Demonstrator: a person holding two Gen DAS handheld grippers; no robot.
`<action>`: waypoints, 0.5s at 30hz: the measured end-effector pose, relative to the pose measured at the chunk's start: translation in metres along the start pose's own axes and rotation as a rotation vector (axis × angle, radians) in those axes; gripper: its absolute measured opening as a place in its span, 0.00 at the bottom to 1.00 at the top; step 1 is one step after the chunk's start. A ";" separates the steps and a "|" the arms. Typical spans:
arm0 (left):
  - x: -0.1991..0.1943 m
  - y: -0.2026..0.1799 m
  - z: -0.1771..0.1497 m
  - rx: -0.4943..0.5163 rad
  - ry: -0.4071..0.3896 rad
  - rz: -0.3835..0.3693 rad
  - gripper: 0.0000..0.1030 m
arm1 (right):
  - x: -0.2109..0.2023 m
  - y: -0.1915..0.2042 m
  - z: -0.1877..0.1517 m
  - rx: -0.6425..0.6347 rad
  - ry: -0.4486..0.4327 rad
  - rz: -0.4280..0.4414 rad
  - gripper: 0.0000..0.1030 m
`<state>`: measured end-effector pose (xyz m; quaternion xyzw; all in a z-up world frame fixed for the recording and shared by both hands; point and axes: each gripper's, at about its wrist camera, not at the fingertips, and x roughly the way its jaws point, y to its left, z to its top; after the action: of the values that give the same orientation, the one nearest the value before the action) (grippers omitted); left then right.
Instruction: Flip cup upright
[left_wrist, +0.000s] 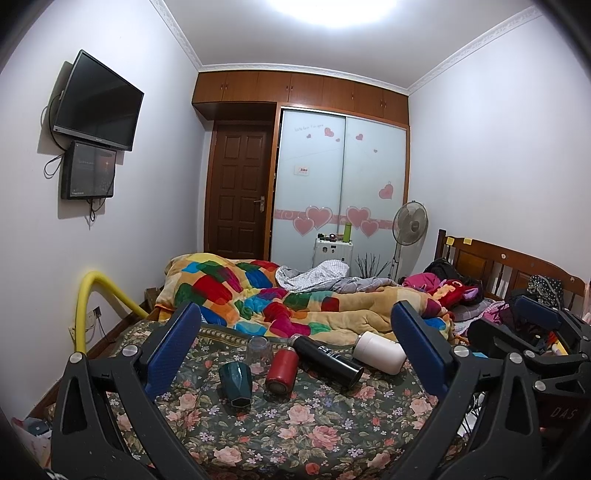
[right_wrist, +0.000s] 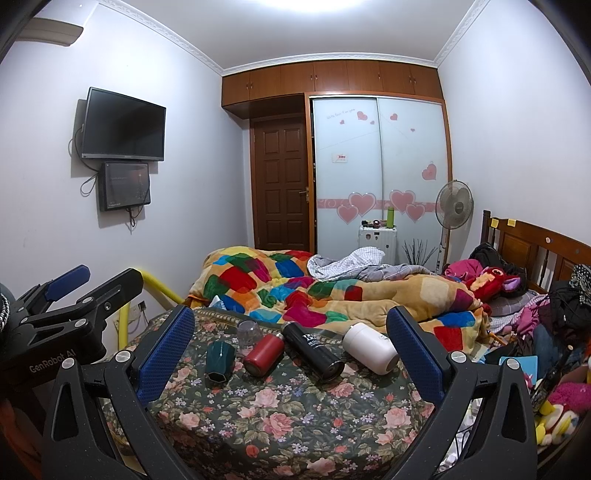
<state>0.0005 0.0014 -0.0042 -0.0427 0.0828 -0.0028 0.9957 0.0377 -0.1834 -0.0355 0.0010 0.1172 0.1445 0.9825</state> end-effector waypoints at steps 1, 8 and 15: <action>0.000 0.000 0.000 0.001 -0.001 0.001 1.00 | 0.000 -0.001 0.000 0.000 0.000 0.000 1.00; 0.000 0.000 0.000 0.002 -0.003 0.002 1.00 | 0.001 0.000 0.000 0.000 0.003 -0.001 1.00; 0.013 0.004 -0.002 -0.006 0.018 0.000 1.00 | 0.015 -0.005 -0.004 0.004 0.033 -0.006 1.00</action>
<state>0.0132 0.0050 -0.0082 -0.0459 0.0918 -0.0029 0.9947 0.0527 -0.1842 -0.0430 0.0002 0.1334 0.1415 0.9809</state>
